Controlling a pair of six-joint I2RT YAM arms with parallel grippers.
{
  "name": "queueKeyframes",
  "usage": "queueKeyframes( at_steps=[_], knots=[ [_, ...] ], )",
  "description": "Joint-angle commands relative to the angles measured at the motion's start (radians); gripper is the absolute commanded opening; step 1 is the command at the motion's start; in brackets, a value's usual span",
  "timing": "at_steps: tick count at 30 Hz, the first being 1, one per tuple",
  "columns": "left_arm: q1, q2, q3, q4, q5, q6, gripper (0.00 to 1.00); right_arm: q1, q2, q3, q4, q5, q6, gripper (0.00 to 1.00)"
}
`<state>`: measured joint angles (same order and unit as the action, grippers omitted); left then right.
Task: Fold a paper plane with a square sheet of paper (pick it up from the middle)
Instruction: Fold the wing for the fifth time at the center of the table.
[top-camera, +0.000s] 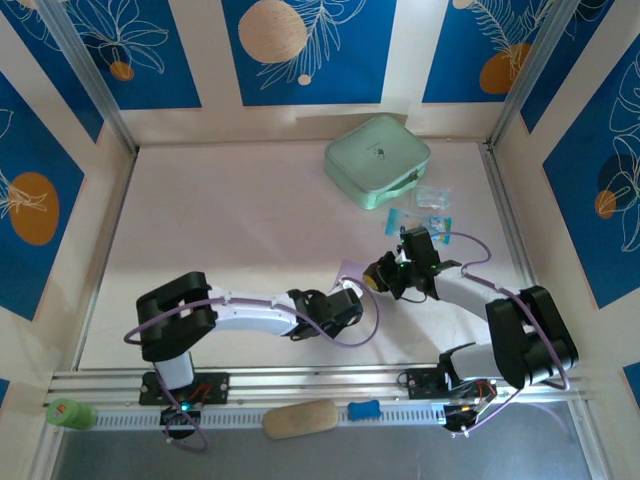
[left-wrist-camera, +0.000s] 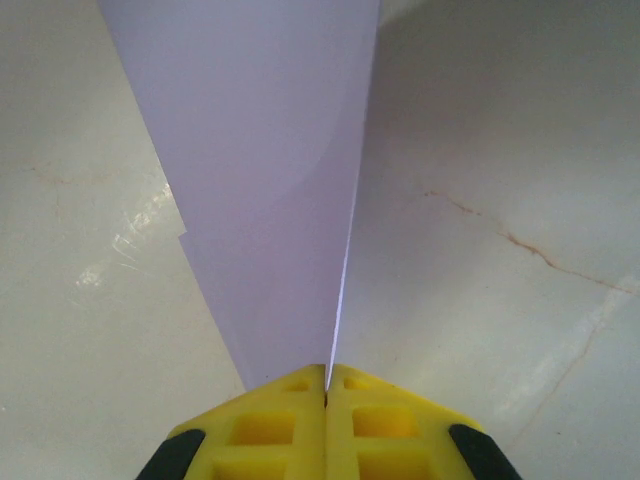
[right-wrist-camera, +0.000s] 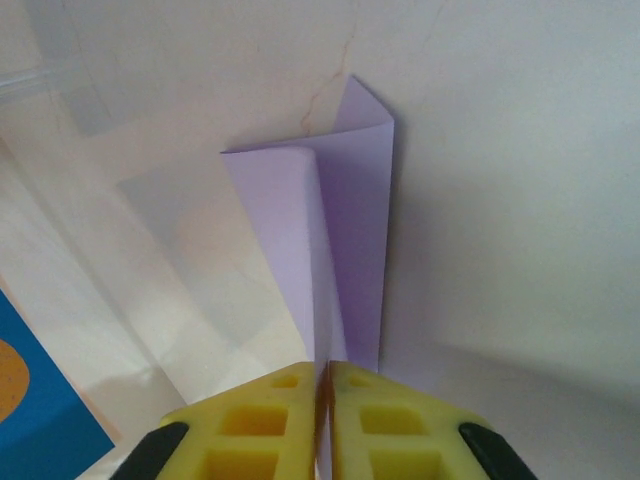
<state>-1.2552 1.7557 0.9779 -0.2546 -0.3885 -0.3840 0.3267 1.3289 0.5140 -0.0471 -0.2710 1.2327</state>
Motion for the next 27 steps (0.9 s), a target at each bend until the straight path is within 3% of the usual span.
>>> queueKeyframes(
  at_steps=[1,3,5,9,15,21,27],
  knots=[
    [0.005,-0.006,-0.001,0.005,0.039,-0.005,0.00,-0.010,-0.055,0.029,-0.096,0.012,-0.063,0.23],
    [0.030,-0.023,-0.029,0.052,0.121,-0.013,0.00,-0.022,-0.093,0.050,-0.160,0.038,-0.102,0.35],
    [0.055,-0.041,-0.061,0.100,0.200,-0.024,0.00,-0.037,-0.137,0.056,-0.203,0.055,-0.129,0.40],
    [0.113,-0.054,-0.108,0.187,0.360,-0.044,0.00,-0.065,-0.229,0.055,-0.262,0.069,-0.157,0.44],
    [0.163,-0.044,-0.130,0.259,0.494,-0.063,0.00,-0.079,-0.281,0.042,-0.280,0.043,-0.169,0.45],
    [0.176,-0.060,-0.130,0.260,0.499,-0.065,0.00,-0.074,-0.264,0.015,-0.225,-0.017,-0.168,0.45],
    [0.180,-0.059,-0.118,0.238,0.491,-0.051,0.00,-0.050,-0.176,0.061,-0.279,-0.015,-0.188,0.49]
  ],
)
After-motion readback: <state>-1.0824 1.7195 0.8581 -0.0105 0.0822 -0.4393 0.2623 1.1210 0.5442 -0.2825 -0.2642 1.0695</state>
